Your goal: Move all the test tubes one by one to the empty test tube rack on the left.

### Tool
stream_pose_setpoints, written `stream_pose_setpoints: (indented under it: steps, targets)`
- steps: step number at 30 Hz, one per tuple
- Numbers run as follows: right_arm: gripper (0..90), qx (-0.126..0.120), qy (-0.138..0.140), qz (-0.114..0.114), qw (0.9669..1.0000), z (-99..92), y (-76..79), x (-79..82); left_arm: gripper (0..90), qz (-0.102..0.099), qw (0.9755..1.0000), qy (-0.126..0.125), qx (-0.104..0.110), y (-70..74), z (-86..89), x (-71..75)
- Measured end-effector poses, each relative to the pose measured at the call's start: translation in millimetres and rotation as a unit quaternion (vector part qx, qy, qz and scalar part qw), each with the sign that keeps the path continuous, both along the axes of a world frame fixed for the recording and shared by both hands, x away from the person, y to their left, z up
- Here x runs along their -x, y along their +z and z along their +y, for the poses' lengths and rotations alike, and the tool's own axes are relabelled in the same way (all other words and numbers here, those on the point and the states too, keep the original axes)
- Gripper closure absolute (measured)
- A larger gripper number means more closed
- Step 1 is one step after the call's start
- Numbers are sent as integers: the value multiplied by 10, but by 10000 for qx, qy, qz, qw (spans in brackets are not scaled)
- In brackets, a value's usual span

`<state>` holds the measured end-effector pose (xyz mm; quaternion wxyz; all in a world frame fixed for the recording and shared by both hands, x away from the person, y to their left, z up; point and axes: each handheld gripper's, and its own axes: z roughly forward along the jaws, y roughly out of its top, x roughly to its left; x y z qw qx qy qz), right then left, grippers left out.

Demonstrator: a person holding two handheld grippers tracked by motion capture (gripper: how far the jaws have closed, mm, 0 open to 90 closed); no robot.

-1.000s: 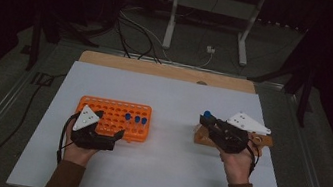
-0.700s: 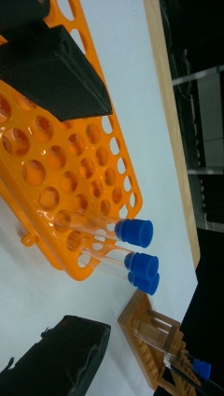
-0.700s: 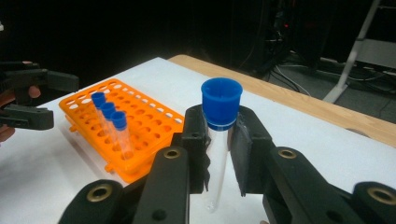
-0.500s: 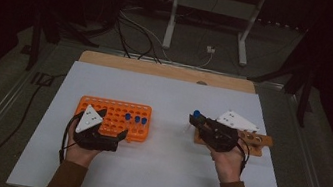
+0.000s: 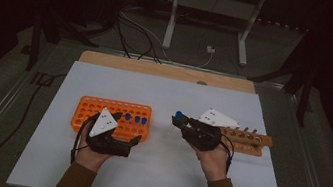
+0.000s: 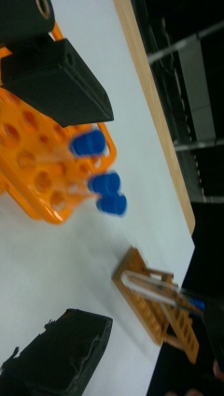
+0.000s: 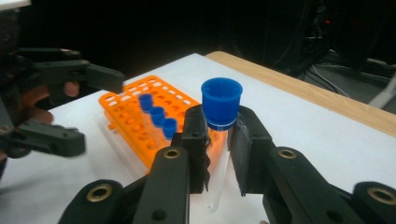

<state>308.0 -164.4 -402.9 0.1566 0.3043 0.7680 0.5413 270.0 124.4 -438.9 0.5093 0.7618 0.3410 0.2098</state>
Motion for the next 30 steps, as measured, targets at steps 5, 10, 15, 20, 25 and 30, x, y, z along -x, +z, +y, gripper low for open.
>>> stream_pose_setpoints:
  steps: [5, 10, 15, 20, 25, 30]
  targets:
    - [770, -15, 171, 22, 9999, 114, 4, 14, 81, 51, 9996, -284, 70, 30, -166, -48]
    - [770, 18, 331, 62, 9994, 222, -14, 44, 167, 27, 9990, -433, 69, 34, -312, -79]
    - [770, -26, 441, 116, 9990, 290, -19, 60, 352, 41, 9985, -538, 65, 9, -372, -124]
    - [770, -17, 530, 146, 9985, 345, -24, 71, 549, 49, 9974, -715, 13, -17, -406, -136]
    - [770, 15, 631, 174, 9979, 395, -44, 80, 717, 3, 9966, -828, -47, -14, -420, -128]
    - [762, 2, 671, 195, 9976, 409, -44, 80, 778, -93, 9964, -827, -126, -7, -412, -113]
